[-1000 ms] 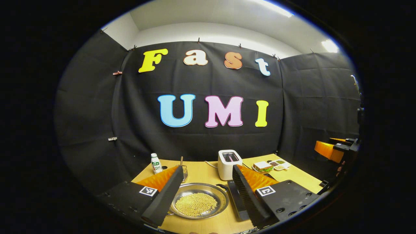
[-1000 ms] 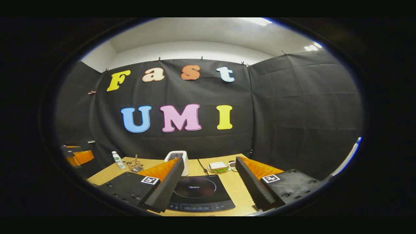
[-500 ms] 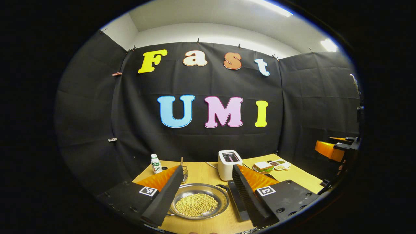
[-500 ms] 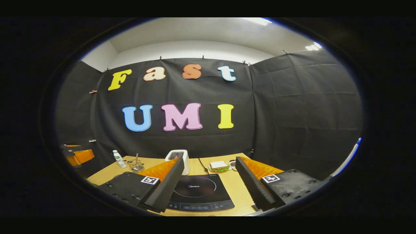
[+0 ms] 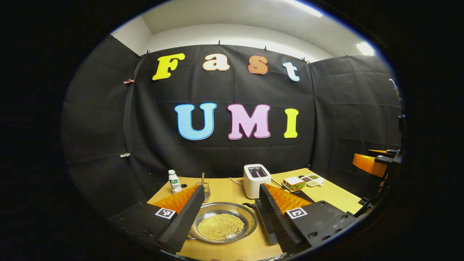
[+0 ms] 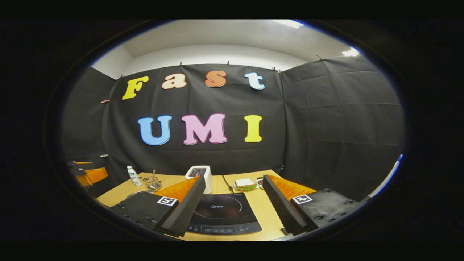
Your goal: First push the handle of the pot to place it horizontally, then grasp the pot with both hands and set it on the induction cooktop.
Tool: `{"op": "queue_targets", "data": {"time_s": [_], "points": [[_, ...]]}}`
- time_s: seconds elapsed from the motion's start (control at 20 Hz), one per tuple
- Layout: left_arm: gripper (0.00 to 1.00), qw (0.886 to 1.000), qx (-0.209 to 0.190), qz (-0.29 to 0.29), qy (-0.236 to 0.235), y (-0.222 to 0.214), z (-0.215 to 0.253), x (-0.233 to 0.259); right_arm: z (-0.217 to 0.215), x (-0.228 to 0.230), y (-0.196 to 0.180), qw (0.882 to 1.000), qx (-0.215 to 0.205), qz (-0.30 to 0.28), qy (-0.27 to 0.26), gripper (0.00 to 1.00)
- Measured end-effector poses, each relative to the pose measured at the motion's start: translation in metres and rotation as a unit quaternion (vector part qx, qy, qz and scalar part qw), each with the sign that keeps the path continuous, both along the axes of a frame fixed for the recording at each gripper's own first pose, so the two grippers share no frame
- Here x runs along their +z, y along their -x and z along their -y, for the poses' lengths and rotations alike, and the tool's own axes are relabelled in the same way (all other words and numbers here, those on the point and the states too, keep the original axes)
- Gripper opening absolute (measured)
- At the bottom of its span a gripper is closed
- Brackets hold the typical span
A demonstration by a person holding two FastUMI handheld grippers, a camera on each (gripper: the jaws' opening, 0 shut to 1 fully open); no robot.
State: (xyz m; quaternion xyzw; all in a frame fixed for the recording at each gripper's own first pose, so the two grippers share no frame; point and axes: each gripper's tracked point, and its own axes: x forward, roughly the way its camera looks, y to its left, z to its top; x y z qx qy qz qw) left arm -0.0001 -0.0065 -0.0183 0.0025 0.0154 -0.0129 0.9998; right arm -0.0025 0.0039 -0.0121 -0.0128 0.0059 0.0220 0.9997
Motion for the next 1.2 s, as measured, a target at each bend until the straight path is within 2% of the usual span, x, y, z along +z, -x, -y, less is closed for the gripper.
{"op": "queue_targets", "data": {"time_s": [0.3, 0.4, 0.45, 0.55, 0.7, 0.9, 1.05, 1.2], "points": [[0.94, 1.0, 0.004, -0.026, 0.002, -0.006, -0.012, -0.013, -0.006, -0.004, -0.001, 1.0, 0.012, -0.006, 0.005, 0.99], [0.86, 0.999, 0.005, -0.035, 0.0, -0.008, -0.018, -0.017, -0.008, -0.004, 0.001, 1.0, 0.016, -0.005, 0.007, 0.99], [0.77, 0.999, -0.001, -0.041, -0.003, -0.009, -0.018, -0.022, -0.009, -0.003, 0.0, 1.0, 0.017, -0.005, 0.007, 0.99], [0.66, 0.999, -0.01, -0.052, -0.011, -0.009, -0.021, -0.03, -0.012, -0.006, 0.002, 1.0, 0.019, -0.007, 0.005, 0.99], [0.51, 0.997, -0.029, -0.077, 0.007, -0.011, -0.021, -0.045, -0.015, -0.013, 0.002, 1.0, 0.024, -0.014, 0.008, 0.99], [0.21, 0.993, -0.032, -0.108, 0.032, -0.014, -0.034, -0.063, -0.017, -0.018, 0.003, 0.999, 0.026, -0.021, 0.015, 0.99], [0.08, 0.991, -0.043, -0.127, 0.028, -0.016, -0.039, -0.076, -0.017, -0.022, 0.003, 0.999, 0.027, -0.028, 0.014, 0.99], [0.06, 0.985, -0.075, -0.151, 0.025, -0.016, -0.039, -0.09, -0.02, -0.029, 0.002, 0.999, 0.03, -0.038, 0.016, 0.99]]}}
